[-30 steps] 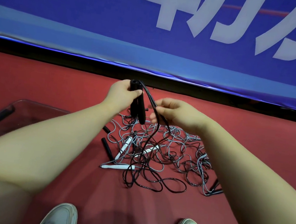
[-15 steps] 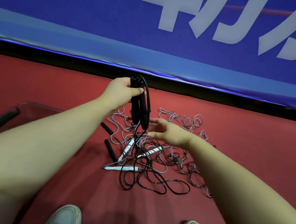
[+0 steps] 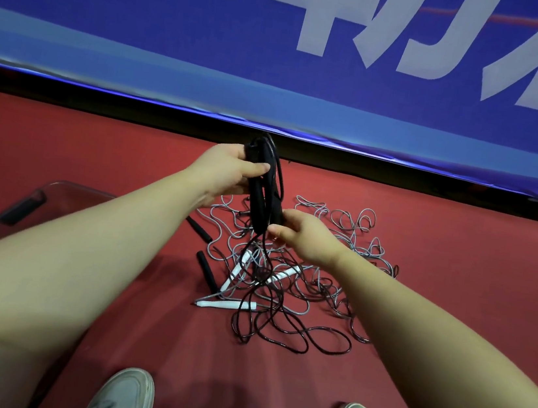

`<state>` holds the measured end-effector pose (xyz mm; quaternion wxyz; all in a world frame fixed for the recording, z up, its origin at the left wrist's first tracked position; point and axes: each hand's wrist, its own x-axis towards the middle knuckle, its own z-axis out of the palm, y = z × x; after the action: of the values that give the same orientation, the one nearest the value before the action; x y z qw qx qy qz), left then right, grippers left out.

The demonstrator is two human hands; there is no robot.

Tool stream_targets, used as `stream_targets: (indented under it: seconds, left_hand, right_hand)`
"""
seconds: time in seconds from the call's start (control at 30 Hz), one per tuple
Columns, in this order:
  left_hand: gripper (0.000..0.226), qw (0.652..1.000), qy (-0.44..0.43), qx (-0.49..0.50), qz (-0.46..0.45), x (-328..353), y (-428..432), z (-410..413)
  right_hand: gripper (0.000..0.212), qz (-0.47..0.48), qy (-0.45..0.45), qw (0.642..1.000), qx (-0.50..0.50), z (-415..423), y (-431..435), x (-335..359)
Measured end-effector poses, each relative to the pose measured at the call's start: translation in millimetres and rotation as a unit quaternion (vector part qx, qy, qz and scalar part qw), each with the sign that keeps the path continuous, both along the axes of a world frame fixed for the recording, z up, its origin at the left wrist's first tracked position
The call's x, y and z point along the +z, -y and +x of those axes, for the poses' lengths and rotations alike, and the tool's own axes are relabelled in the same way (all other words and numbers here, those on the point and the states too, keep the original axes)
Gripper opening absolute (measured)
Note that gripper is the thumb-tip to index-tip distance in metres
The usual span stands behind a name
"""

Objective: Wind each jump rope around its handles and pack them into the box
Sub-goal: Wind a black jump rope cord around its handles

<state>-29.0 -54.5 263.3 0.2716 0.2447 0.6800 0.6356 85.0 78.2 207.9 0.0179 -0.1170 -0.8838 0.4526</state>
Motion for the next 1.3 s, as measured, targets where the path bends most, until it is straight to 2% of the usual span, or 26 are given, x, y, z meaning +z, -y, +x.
stream_targets:
  seconds: [0.2, 0.27, 0.33, 0.4, 0.47, 0.6, 0.67, 0.73, 0.77, 0.9, 0.97, 1.03, 1.2, 1.23, 1.3]
  left_hand:
    - [0.016, 1.000, -0.026, 0.004, 0.001, -1, 1, 1]
    - [0.011, 0.993, -0.108, 0.016, -0.043, -2, 0, -2]
    - [0.002, 0.957, -0.251, 0.033, -0.141, -2, 1, -4]
    - [0.010, 0.905, -0.357, 0.047, -0.226, 0, 2, -4]
    - [0.010, 0.880, -0.398, 0.055, -0.255, 1, 3, 0]
    - [0.011, 0.859, -0.433, 0.067, -0.264, 2, 4, 3]
    - [0.013, 0.857, -0.439, 0.085, -0.256, 2, 4, 1]
    - [0.014, 0.867, -0.424, 0.109, -0.235, 3, 3, -1]
    - [0.014, 0.877, -0.408, 0.127, -0.219, 3, 3, -3]
    - [0.009, 0.931, -0.282, 0.200, -0.118, 1, 8, -20]
    - [0.008, 0.957, -0.202, 0.199, -0.059, -3, 9, -23]
    - [0.016, 0.975, -0.105, 0.193, 0.016, -3, 7, -20]
    - [0.022, 0.970, 0.034, 0.202, 0.134, 10, -3, -11]
    - [0.022, 0.966, 0.056, 0.206, 0.147, 11, -3, -10]
    - [0.021, 0.960, 0.086, 0.211, 0.161, 10, -2, -12]
  right_hand:
    - [0.030, 0.061, 0.031, 0.997, 0.020, -1, 7, 6]
    - [0.029, 0.122, 0.096, 0.986, 0.053, -2, 5, 15]
    - [0.025, 0.167, 0.107, 0.980, 0.023, -4, -4, 26]
    - [0.013, 0.060, 0.011, 0.996, -0.062, -4, -14, 37]
    - [0.018, -0.074, -0.091, 0.989, -0.095, -1, -19, 46]
    - [0.037, -0.095, -0.084, 0.992, -0.031, -2, -9, 44]
    - [0.035, -0.171, -0.089, 0.981, -0.007, -6, 1, 46]
    - [0.032, -0.260, -0.096, 0.961, 0.003, -9, 9, 51]
    - [0.030, -0.274, -0.096, 0.957, 0.006, -10, 11, 51]
    - [0.031, -0.231, -0.080, 0.970, -0.007, -11, 15, 42]
    - [0.029, -0.198, -0.095, 0.975, -0.037, -14, 19, 37]
    - [0.029, -0.160, -0.110, 0.979, -0.069, -19, 25, 34]
    - [0.019, -0.055, -0.151, 0.973, -0.168, -29, 37, 34]
    - [0.015, -0.048, -0.168, 0.967, -0.188, -29, 37, 34]
    - [0.022, -0.053, -0.195, 0.956, -0.212, -30, 40, 34]
